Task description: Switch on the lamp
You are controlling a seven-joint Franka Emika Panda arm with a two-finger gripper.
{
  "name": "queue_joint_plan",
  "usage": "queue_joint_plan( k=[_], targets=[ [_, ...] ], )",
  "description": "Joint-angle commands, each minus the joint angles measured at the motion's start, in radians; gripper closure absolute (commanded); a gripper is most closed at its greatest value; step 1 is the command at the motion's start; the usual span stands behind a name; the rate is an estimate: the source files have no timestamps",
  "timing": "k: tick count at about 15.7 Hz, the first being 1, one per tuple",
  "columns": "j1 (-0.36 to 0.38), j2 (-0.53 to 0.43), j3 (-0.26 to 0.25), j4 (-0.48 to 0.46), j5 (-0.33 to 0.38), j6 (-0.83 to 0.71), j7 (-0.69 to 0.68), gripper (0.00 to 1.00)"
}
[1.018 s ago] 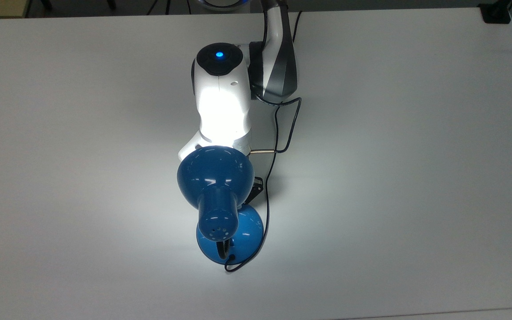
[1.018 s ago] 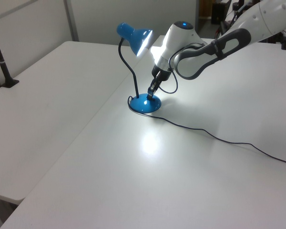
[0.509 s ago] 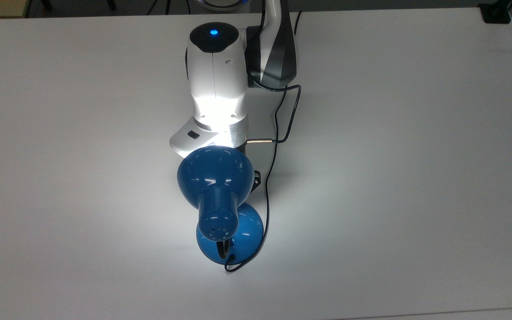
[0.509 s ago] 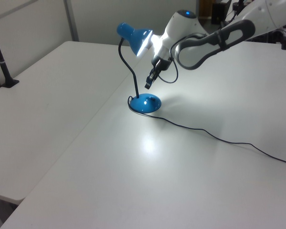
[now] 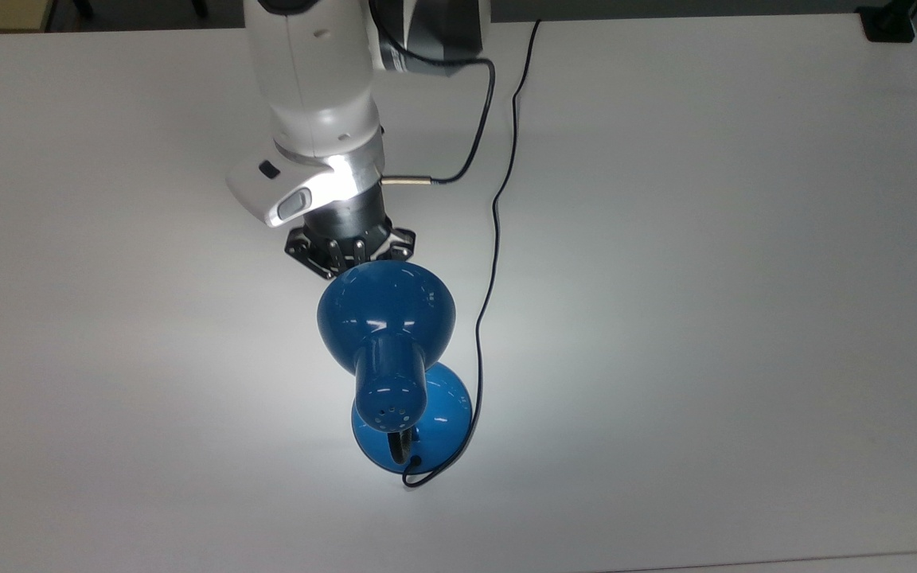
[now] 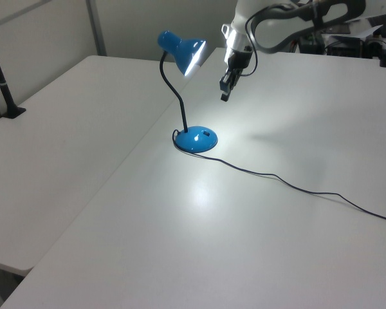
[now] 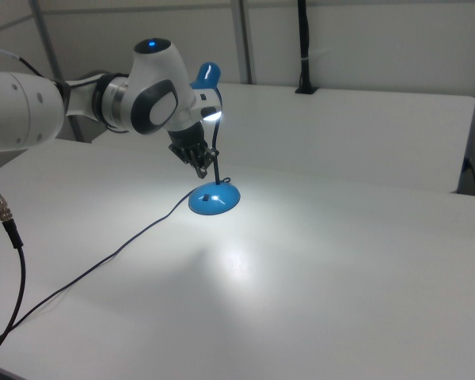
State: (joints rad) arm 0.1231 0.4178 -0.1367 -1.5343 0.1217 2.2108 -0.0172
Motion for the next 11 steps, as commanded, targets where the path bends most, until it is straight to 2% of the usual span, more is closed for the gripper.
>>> queue_joint_plan(
  k=[1, 3, 7, 11],
  targets=[
    [-0.008, -0.086, -0.004, -0.052, 0.004, -0.136, 0.045, 0.79],
    [-0.022, -0.112, -0.006, -0.055, 0.003, -0.212, 0.046, 0.0],
    [-0.049, -0.163, -0.006, -0.052, -0.051, -0.334, 0.065, 0.0],
    [-0.06, -0.165, -0.006, -0.046, -0.115, -0.376, 0.114, 0.0]
  ],
)
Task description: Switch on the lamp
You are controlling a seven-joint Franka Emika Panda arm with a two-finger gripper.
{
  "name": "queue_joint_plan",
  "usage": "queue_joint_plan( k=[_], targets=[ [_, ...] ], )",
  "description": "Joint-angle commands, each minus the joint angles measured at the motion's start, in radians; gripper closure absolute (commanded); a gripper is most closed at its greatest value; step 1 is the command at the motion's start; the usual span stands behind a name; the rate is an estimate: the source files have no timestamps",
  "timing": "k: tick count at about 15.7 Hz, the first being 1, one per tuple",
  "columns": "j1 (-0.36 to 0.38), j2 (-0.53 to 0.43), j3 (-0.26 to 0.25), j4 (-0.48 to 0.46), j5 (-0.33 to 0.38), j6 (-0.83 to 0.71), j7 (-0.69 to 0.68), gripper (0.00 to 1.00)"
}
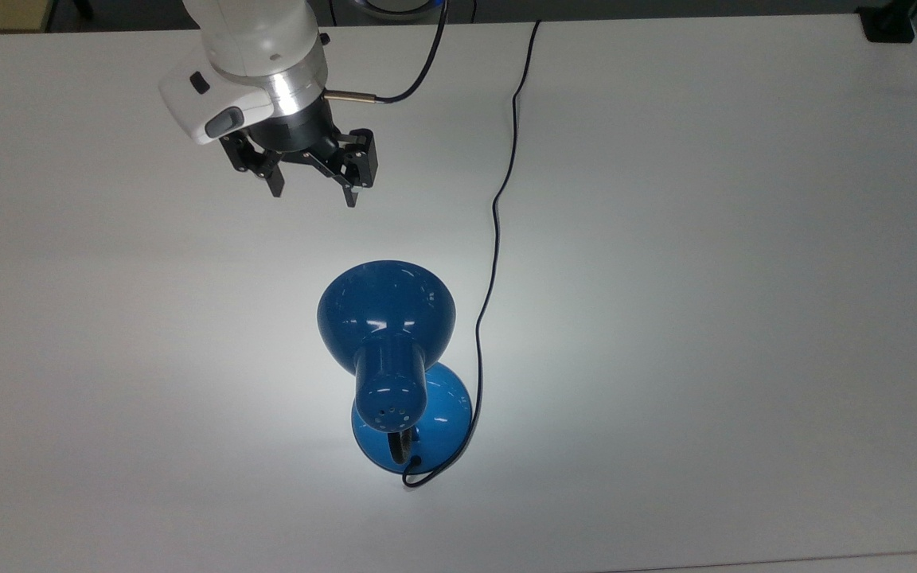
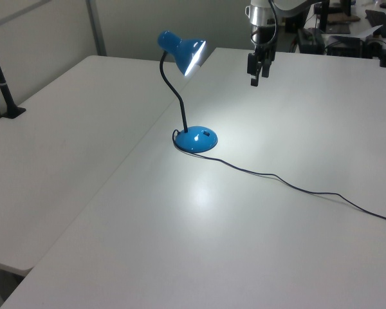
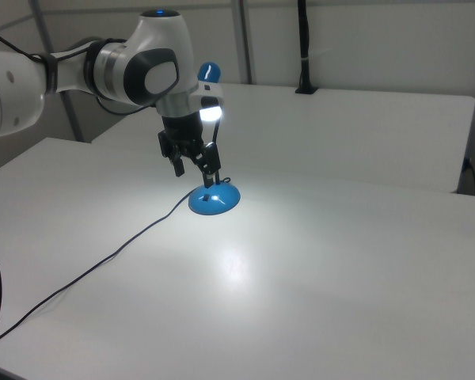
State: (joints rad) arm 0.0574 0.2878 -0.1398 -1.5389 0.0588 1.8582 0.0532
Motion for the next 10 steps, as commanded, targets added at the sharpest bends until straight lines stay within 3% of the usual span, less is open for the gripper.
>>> queue_joint_plan(
  k=[1, 10],
  targets=[
    [0.007, -0.036, -0.003, -0.041, -0.054, -0.028, 0.046, 0.0],
    [-0.013, -0.059, -0.003, -0.04, -0.053, -0.037, 0.048, 0.0]
  ],
)
